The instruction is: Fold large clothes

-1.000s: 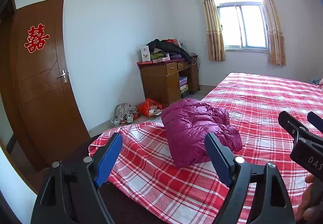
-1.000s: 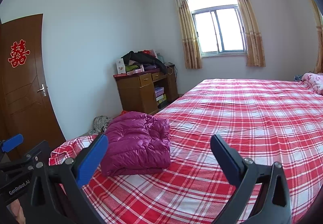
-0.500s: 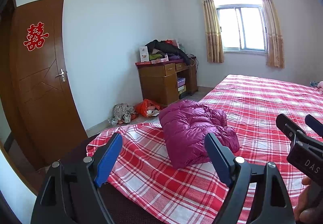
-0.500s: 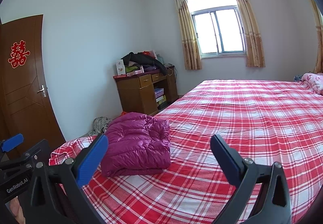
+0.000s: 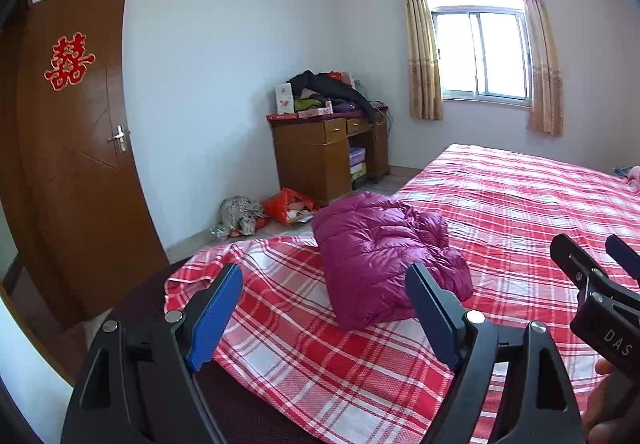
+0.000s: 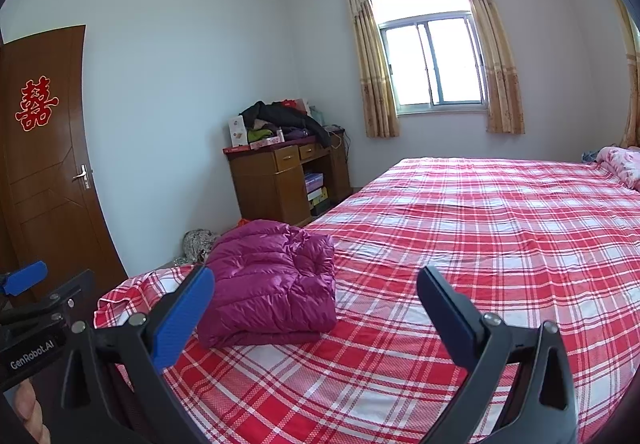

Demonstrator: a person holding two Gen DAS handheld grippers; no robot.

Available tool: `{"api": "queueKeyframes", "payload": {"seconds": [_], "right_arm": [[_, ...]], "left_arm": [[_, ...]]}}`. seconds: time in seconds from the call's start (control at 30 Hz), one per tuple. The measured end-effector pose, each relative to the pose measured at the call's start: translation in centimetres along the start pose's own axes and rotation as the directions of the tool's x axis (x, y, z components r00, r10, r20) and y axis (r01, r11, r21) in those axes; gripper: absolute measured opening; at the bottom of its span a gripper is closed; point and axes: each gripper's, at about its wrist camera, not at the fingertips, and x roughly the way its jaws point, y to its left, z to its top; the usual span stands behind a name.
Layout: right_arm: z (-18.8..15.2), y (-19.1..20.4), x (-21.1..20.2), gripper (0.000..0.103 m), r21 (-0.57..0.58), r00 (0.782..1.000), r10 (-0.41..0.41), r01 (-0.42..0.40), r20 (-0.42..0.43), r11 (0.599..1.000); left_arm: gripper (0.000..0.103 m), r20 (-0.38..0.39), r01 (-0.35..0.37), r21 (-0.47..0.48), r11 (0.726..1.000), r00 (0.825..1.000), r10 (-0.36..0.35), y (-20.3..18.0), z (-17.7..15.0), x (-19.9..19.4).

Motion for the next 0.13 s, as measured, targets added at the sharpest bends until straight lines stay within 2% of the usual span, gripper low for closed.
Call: {"api": "queueKeyframes", "payload": {"seconds": [0.13], "right_arm": [[-0.07,-0.14,0.13,0.103,-0.003,1.000,0.004,-0.004,-0.003,1.000]], "left_arm": [[0.084,-0.010,-0.003,0.006,1.000,1.000,0.003,0.08,-0.12,0.54]]}}
